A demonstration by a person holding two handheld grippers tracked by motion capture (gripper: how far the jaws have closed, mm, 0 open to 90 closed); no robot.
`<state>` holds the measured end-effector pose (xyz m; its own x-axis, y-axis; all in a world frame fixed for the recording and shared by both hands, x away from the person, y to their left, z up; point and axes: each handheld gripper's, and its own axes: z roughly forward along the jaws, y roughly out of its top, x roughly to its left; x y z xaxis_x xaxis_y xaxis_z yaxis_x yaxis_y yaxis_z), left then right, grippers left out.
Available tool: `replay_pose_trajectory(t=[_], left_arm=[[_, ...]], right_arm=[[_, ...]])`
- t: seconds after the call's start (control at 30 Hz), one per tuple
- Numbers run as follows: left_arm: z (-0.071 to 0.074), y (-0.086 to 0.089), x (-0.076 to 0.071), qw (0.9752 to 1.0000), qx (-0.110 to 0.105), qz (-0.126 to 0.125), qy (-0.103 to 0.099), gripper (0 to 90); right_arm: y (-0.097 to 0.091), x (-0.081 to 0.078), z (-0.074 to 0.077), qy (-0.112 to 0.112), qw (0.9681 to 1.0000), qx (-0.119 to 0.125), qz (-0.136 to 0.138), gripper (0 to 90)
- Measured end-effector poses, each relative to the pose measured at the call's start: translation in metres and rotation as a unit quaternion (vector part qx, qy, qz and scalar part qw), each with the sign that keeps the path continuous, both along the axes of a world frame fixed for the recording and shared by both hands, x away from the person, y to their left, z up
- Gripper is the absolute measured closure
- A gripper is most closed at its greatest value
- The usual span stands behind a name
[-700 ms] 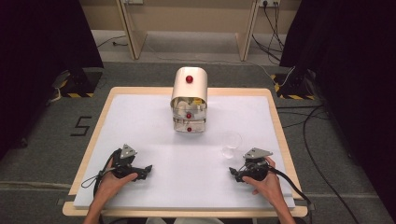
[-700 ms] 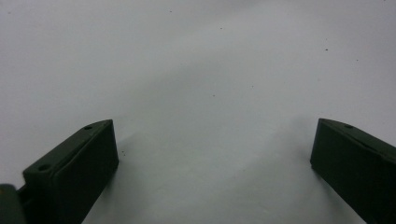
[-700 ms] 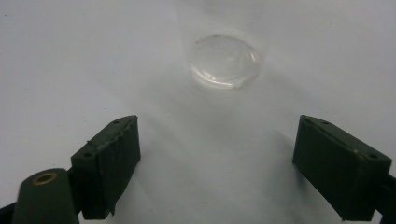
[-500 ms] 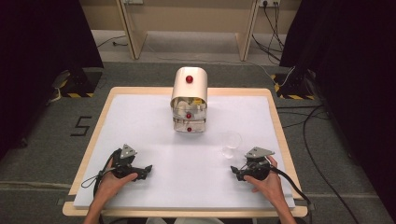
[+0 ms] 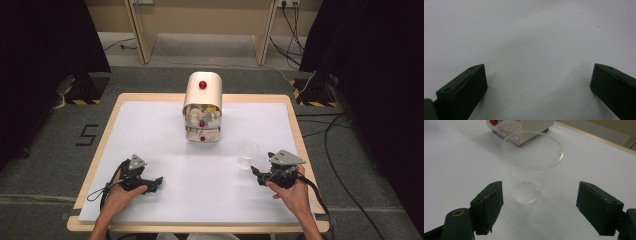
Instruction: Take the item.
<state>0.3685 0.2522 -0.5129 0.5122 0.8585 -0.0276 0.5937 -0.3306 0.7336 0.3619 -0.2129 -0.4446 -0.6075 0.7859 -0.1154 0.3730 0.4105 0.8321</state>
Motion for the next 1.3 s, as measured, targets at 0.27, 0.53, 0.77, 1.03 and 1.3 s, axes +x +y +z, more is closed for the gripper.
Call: replay_pose_trajectory(t=[0.27,0.53,0.77,1.03,1.3], left_arm=[[0.0,0.0,0.0,1.0,0.0,0.0,0.0,0.0],[0.0,0.0,0.0,1.0,0.0,0.0,0.0,0.0],[0.0,0.0,0.0,1.0,0.0,0.0,0.001,0.0],[0.0,0.0,0.0,1.0,0.0,0.0,0.001,0.0],[0.0,0.0,0.0,1.0,0.0,0.0,0.001,0.0]], right_arm=[[0.009,-0.01,0.025,-0.021,0.9996,0.014,0.013,22.3],[0.016,-0.01,0.042,-0.036,0.999,0.021,0.016,22.4],[0.034,-0.001,0.052,-0.048,0.9979,0.025,0.035,23.4],[0.066,0.015,0.061,-0.056,0.9957,0.037,0.064,26.7],[0.09,0.026,0.067,-0.063,0.9941,0.041,0.078,28.4]])
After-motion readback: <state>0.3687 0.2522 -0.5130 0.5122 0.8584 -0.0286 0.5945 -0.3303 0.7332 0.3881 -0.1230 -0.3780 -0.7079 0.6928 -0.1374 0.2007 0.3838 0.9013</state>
